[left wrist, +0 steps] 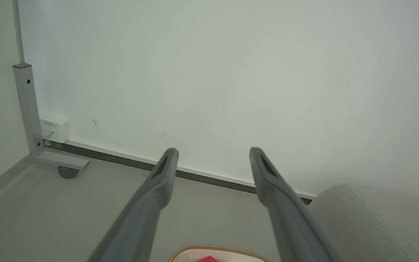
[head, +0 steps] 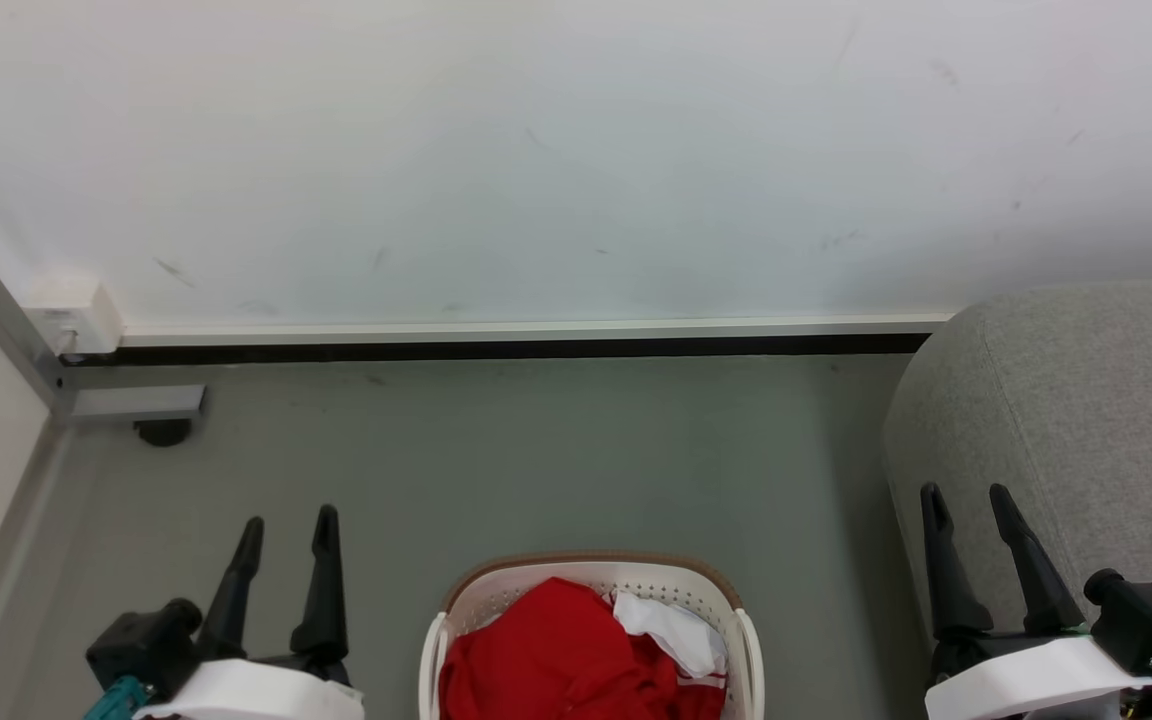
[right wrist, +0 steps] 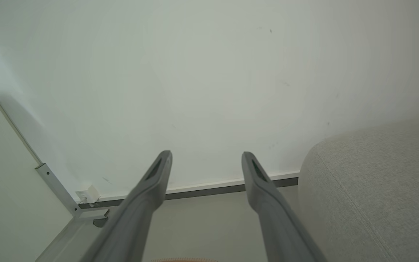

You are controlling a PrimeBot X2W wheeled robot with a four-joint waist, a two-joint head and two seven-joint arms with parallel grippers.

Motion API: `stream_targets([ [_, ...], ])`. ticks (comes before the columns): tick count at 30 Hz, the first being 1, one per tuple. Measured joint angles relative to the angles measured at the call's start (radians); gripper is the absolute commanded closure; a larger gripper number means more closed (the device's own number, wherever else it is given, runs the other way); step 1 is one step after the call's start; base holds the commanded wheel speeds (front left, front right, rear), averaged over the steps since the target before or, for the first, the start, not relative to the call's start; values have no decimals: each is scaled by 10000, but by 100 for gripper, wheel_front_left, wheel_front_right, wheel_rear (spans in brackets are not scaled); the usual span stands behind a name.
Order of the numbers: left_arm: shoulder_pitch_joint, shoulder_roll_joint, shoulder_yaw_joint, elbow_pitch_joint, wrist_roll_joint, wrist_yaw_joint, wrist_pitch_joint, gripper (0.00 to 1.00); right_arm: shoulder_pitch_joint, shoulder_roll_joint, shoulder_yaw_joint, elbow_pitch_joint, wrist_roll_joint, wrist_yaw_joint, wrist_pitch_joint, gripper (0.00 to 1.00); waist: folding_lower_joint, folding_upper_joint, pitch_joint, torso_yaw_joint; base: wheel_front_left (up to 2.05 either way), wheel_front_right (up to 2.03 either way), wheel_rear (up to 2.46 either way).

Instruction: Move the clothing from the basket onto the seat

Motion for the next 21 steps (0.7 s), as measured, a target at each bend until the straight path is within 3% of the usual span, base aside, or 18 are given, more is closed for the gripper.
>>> stream_targets([
  [21,0,10,-29,-86,1465,-35,-422,0,-70,-19,293,-86,-1373,0,-439,0,0,0,11,-82,0,0,0],
])
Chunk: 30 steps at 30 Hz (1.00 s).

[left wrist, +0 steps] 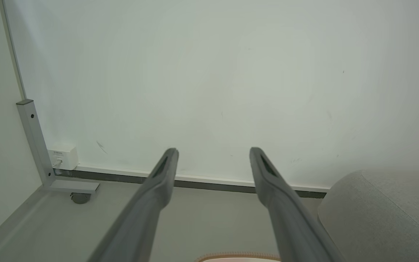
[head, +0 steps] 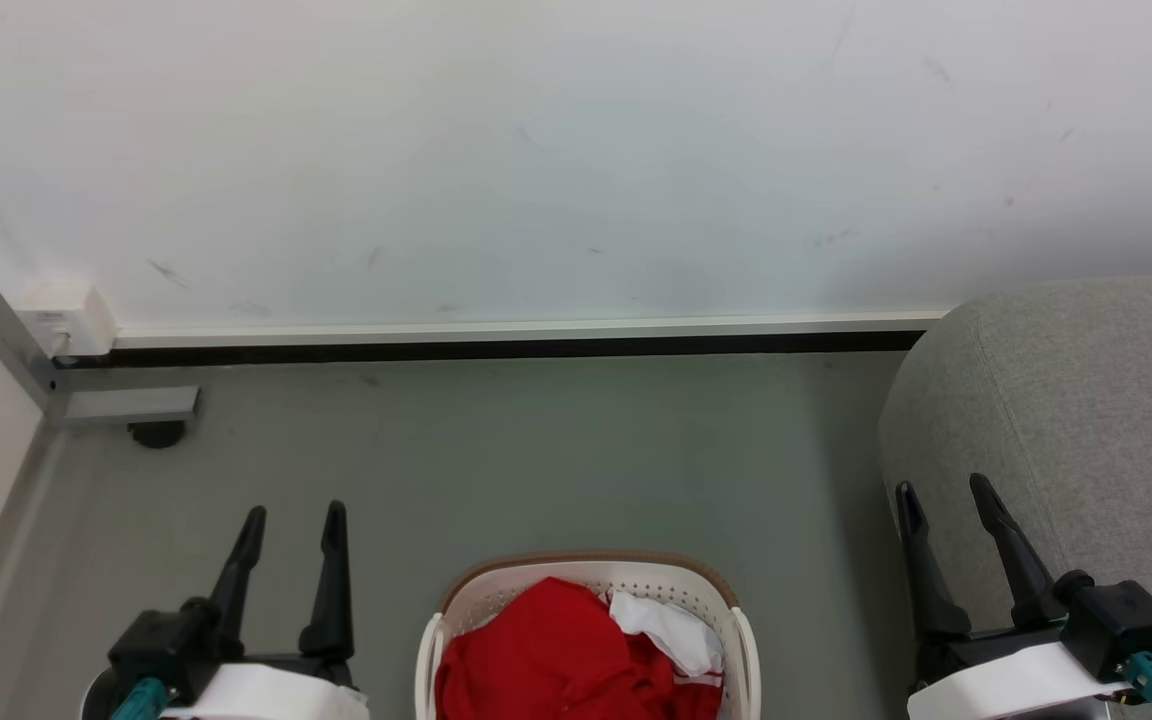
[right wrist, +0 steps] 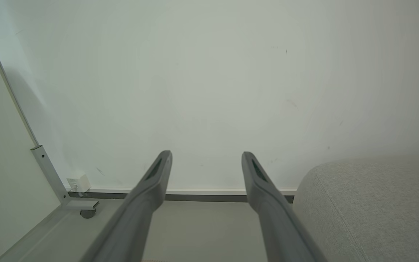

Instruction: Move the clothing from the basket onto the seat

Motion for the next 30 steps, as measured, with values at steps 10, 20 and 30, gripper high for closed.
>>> stream_targets([
  [10,-1,0,52,8,552,-90,-196,0,-18,-10,90,-21,-545,0,-178,0,0,0,43,-33,0,0,0],
  [20,-7,2,6,8,817,-182,-339,0,-88,-15,192,-21,-940,0,-341,0,0,0,66,-44,0,0,0],
  [30,-9,2,-13,44,792,-221,-339,0,-117,-17,219,-2,-936,0,-341,0,0,0,78,-65,0,0,0],
])
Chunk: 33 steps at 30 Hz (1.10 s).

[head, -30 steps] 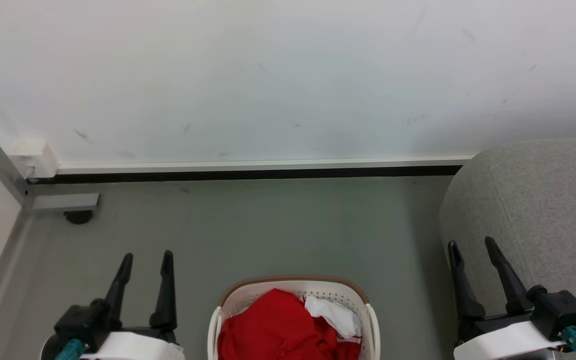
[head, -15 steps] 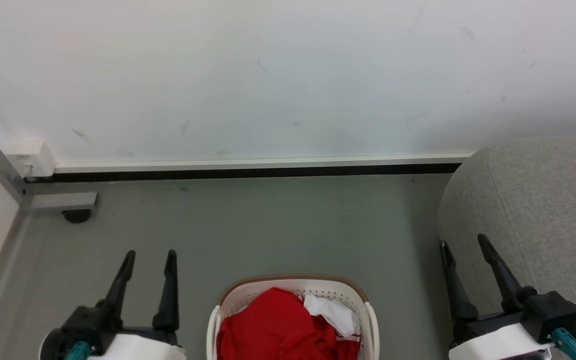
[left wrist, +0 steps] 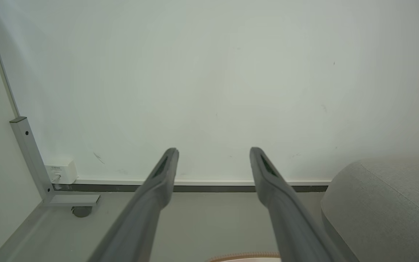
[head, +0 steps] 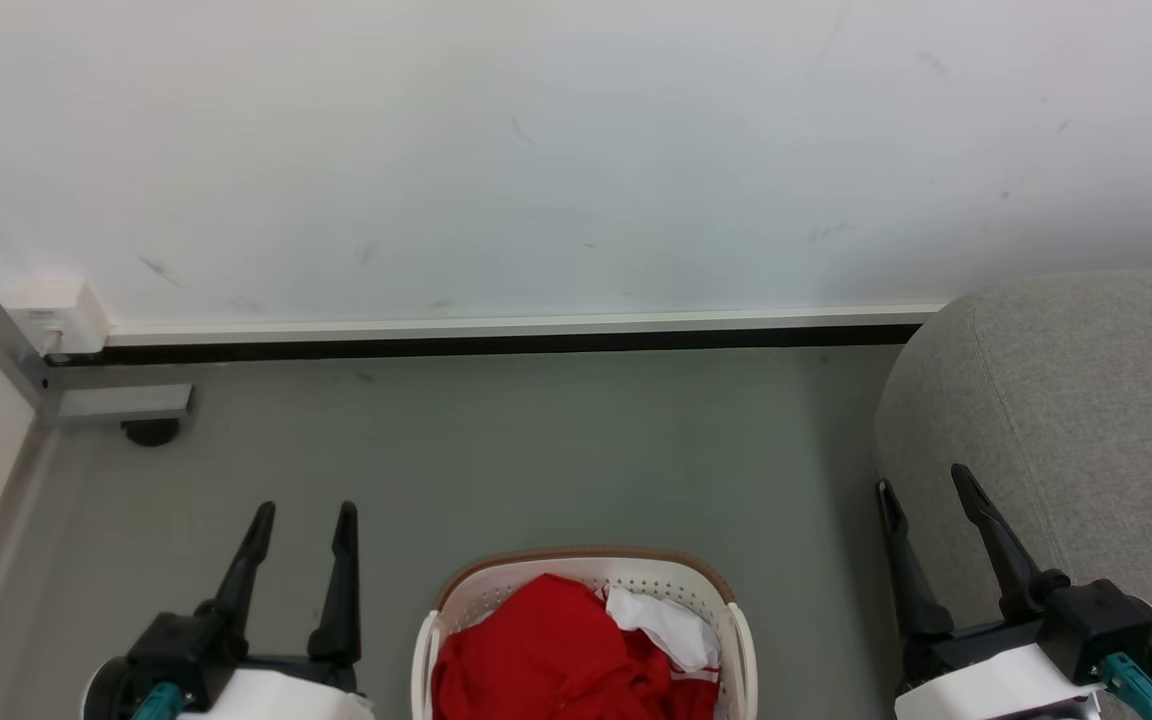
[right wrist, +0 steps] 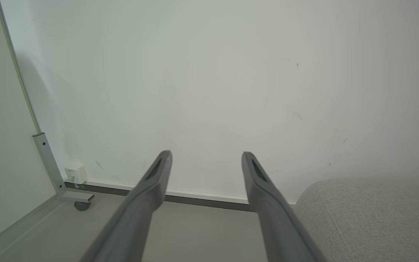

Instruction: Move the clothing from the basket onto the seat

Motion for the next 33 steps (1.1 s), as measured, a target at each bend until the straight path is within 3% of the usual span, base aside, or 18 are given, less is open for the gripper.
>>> stream_targets([
  [18,-172,4,-56,117,-81,-48,-2,0,-228,-4,40,-117,117,0,0,0,0,0,514,-319,0,0,0],
  [28,-868,65,-186,483,303,-186,-2,0,-662,-10,-192,-412,178,0,0,0,1,0,1555,-899,0,0,0],
  [33,-1449,451,-593,1164,474,-280,-2,0,-902,-13,-362,-579,244,0,0,0,1,0,2256,-1241,0,0,0],
])
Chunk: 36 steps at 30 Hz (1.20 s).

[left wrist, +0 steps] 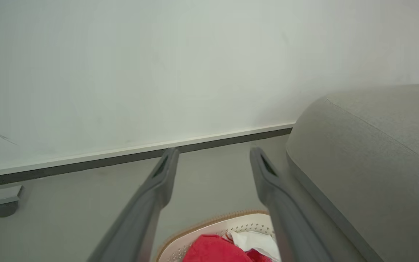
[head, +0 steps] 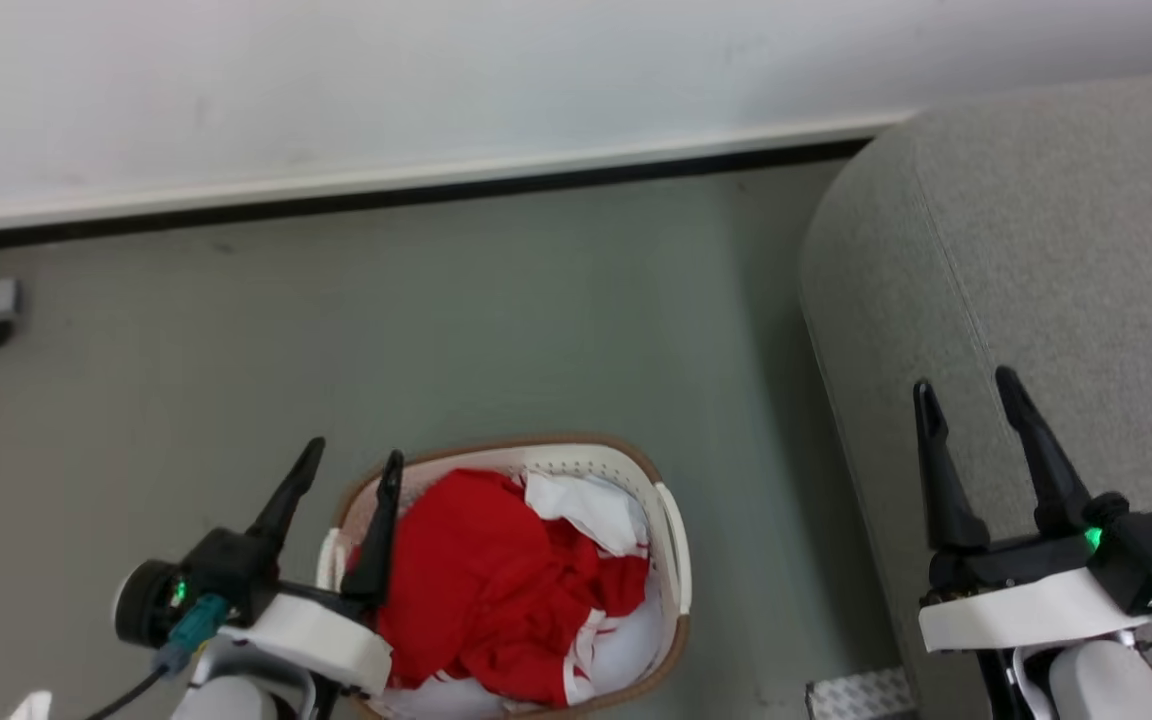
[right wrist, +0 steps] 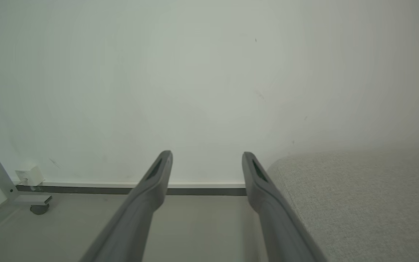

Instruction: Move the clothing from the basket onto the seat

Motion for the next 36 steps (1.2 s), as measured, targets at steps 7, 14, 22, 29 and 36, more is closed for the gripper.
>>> stream_targets([
  [7,-1090,731,-897,1693,65,-46,0,0,-392,-6,-232,-253,194,0,0,0,1,0,1087,-525,0,0,0],
  [14,-2279,1440,-2345,3845,-299,-67,0,0,-680,-4,-247,-454,504,0,-2,0,1,0,2070,-1082,0,0,0],
  [22,-3871,1743,-4167,6575,-663,-73,90,0,-977,-10,-198,-646,780,0,0,0,1,0,3109,-1582,0,0,0],
  [29,-5049,1914,-5177,8124,-984,-73,205,0,-1280,-10,-21,-761,1206,0,0,0,1,1,4058,-1927,0,0,0],
  [36,-5846,2159,-6090,9219,-1396,-73,863,0,-1472,-12,134,-805,1542,0,0,0,1,0,4855,-2333,0,0,0],
])
